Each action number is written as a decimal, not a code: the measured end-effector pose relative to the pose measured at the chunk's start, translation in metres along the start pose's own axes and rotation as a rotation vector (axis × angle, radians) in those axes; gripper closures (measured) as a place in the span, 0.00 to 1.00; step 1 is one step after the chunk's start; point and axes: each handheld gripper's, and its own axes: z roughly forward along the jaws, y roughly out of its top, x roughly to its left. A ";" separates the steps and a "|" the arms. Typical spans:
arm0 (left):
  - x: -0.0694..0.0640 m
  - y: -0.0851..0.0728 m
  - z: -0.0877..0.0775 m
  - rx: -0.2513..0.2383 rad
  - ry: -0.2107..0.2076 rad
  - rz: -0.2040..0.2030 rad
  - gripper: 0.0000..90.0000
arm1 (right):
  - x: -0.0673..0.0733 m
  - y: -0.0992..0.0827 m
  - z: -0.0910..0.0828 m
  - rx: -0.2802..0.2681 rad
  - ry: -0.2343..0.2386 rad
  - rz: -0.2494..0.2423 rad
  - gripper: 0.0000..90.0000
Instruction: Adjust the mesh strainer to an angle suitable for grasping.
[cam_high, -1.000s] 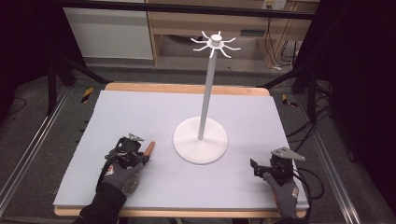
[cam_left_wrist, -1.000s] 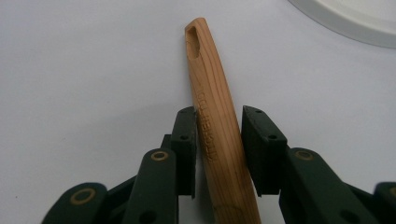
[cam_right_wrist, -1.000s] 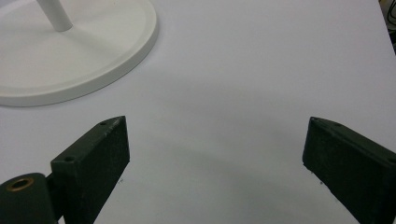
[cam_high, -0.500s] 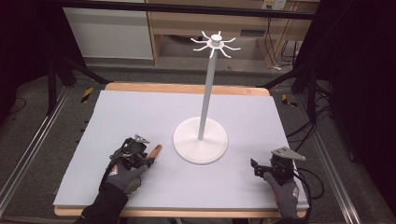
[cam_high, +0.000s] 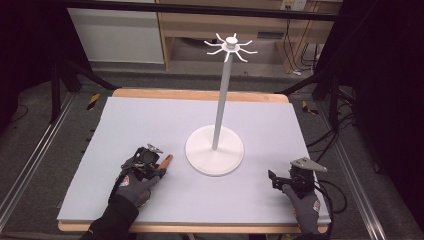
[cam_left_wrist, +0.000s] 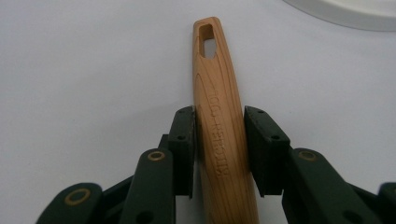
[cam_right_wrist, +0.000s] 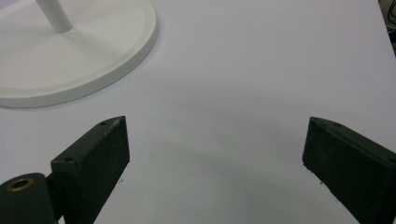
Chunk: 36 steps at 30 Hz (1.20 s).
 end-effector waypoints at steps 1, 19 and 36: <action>0.001 0.000 0.000 0.002 -0.004 -0.001 0.72 | 0.000 0.000 0.000 0.000 0.000 0.000 0.08; 0.007 -0.001 -0.005 -0.018 -0.011 -0.021 0.78 | 0.000 0.000 0.000 0.005 0.001 0.000 0.08; 0.007 0.004 -0.070 -0.267 -0.045 -0.042 0.78 | 0.000 0.000 0.000 0.005 0.007 0.011 0.08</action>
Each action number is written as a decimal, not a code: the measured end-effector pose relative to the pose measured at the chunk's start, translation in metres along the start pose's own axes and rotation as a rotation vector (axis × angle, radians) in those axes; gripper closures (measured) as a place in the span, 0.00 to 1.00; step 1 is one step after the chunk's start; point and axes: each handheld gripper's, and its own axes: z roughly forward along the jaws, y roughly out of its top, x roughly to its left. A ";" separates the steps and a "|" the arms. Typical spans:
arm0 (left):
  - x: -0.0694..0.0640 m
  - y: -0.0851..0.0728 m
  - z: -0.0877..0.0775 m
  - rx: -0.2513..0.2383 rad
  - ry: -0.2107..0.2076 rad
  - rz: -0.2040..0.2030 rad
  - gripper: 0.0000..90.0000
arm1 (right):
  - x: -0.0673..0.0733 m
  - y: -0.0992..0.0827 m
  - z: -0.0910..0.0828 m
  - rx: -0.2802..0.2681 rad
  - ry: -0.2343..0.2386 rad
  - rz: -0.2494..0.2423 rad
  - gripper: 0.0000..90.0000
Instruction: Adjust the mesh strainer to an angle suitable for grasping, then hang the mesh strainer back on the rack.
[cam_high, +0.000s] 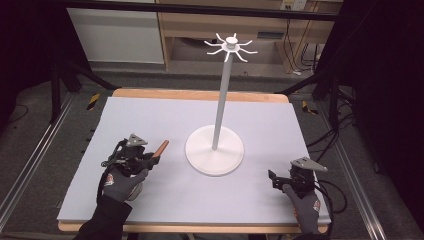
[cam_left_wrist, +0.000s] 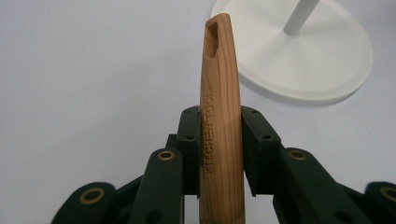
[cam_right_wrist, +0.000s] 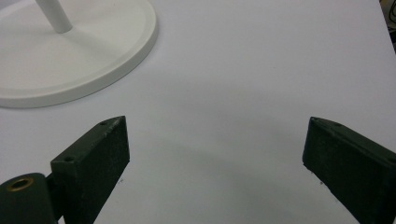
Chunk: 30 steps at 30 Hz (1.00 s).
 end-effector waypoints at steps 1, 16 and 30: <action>0.000 0.001 -0.003 -0.014 0.001 -0.001 0.78 | 0.000 0.000 0.001 -0.002 -0.007 -0.008 0.08; -0.001 0.006 -0.044 -0.232 0.017 -0.024 0.78 | -0.001 0.000 0.001 -0.002 -0.011 -0.008 0.08; -0.011 0.013 -0.061 -0.329 0.012 -0.014 0.78 | -0.002 0.000 0.000 -0.010 -0.013 -0.009 0.08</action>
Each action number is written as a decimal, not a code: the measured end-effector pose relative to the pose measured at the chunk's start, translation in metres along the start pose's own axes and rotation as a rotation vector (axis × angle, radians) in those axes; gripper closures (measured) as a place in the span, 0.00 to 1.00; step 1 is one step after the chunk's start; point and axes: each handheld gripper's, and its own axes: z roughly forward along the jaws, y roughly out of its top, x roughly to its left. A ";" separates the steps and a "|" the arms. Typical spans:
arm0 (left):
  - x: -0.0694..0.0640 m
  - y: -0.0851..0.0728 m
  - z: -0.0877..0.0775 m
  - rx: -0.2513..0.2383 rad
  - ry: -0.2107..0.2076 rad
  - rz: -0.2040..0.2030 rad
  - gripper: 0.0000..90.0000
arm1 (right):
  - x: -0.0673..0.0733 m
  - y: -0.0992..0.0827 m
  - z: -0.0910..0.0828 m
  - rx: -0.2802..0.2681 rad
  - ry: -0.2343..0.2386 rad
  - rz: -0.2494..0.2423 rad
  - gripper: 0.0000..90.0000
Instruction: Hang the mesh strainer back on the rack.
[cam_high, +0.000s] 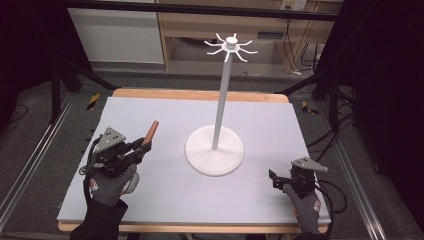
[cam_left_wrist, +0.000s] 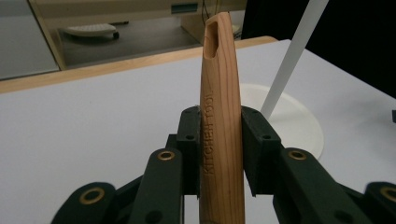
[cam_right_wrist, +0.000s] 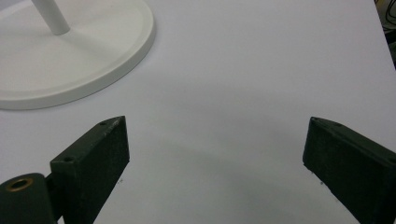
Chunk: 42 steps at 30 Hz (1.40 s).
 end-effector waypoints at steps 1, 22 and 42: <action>-0.001 0.001 0.000 -0.004 0.000 0.003 0.78 | 0.000 0.000 0.000 0.002 0.001 0.003 0.08; -0.016 0.048 -0.002 -0.166 -0.008 0.009 0.78 | -0.001 0.000 0.000 0.004 0.012 0.010 0.08; -0.031 0.085 0.003 -0.293 -0.021 0.005 0.78 | -0.001 -0.001 0.001 0.009 0.006 0.004 0.08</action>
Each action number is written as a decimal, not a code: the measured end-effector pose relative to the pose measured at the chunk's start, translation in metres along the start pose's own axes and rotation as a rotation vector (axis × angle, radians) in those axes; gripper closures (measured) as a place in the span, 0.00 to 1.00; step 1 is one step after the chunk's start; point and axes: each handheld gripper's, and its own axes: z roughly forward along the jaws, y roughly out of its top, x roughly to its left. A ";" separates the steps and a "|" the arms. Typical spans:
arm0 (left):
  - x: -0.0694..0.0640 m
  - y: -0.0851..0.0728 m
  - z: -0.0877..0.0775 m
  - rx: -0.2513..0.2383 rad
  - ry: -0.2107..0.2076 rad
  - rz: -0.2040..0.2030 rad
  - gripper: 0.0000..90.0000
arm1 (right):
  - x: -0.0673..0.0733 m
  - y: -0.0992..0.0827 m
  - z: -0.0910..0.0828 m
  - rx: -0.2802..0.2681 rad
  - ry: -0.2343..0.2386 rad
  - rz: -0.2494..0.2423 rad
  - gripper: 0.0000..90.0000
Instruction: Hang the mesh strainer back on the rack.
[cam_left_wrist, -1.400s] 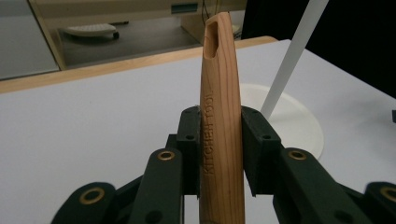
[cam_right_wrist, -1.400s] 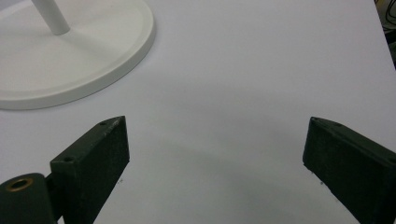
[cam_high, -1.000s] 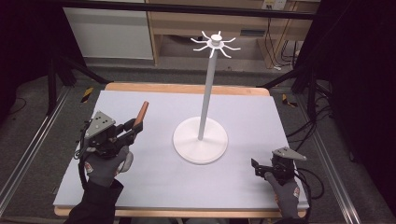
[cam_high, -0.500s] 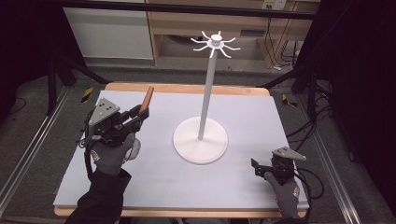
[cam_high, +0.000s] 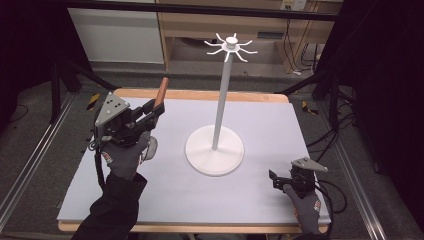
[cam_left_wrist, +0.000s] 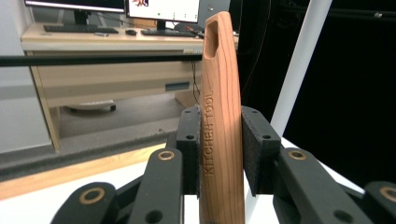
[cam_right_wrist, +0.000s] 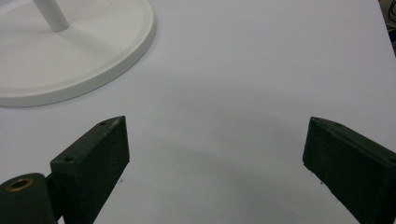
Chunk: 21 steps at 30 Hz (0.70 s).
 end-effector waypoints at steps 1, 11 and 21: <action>-0.001 0.002 0.001 -0.003 -0.004 0.000 0.78 | 0.001 0.000 0.000 0.002 0.000 0.002 0.08; -0.014 0.023 0.004 -0.037 -0.019 0.027 0.78 | 0.000 0.000 0.000 0.001 0.003 0.003 0.08; -0.025 0.038 0.003 -0.067 -0.037 0.049 0.78 | 0.000 0.000 0.001 0.002 0.003 0.000 0.08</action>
